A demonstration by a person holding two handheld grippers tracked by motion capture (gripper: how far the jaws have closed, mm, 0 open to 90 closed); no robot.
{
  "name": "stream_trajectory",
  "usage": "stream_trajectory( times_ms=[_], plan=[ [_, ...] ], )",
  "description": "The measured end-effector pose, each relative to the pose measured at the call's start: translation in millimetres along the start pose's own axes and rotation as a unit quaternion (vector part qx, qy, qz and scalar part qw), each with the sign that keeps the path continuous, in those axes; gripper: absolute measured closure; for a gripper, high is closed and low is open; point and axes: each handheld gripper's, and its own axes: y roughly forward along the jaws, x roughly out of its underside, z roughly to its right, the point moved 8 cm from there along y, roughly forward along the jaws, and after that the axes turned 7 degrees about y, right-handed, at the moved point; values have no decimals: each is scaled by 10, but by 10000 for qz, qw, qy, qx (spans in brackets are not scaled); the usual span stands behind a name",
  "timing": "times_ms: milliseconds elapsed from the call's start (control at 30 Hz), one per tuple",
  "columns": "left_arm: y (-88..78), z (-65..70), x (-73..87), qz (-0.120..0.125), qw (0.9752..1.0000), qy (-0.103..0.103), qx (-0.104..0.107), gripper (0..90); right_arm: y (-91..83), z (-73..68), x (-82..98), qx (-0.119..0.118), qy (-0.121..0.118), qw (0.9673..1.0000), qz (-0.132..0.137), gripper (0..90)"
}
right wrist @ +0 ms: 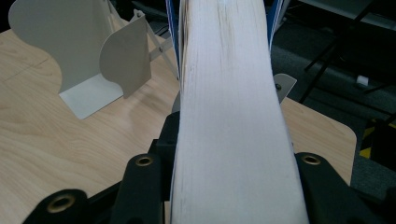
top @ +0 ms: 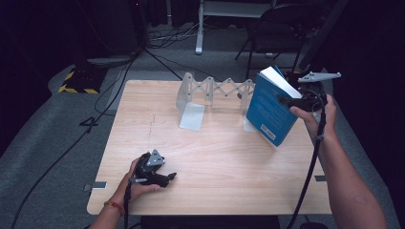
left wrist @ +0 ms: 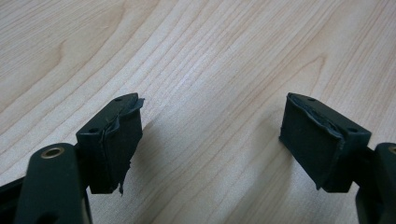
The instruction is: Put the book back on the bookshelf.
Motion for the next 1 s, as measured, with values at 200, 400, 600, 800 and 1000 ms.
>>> stream_trajectory(
  times_ms=[200,400,600,800,1000],
  plan=[
    [5,6,-5,13,10000,-27,20,210,87,14,-138,162,62,9998,41,616],
    [5,6,-5,13,10000,-30,21,210,224,8,-264,365,198,9991,79,616],
    [6,4,-6,8,10000,-8,32,208,374,43,-303,531,425,9977,49,616],
    [7,3,-6,7,10000,4,38,208,456,103,-278,759,600,9953,28,615],
    [6,-2,-7,-9,10000,32,28,208,498,159,-239,934,716,9930,20,615]
  ],
)
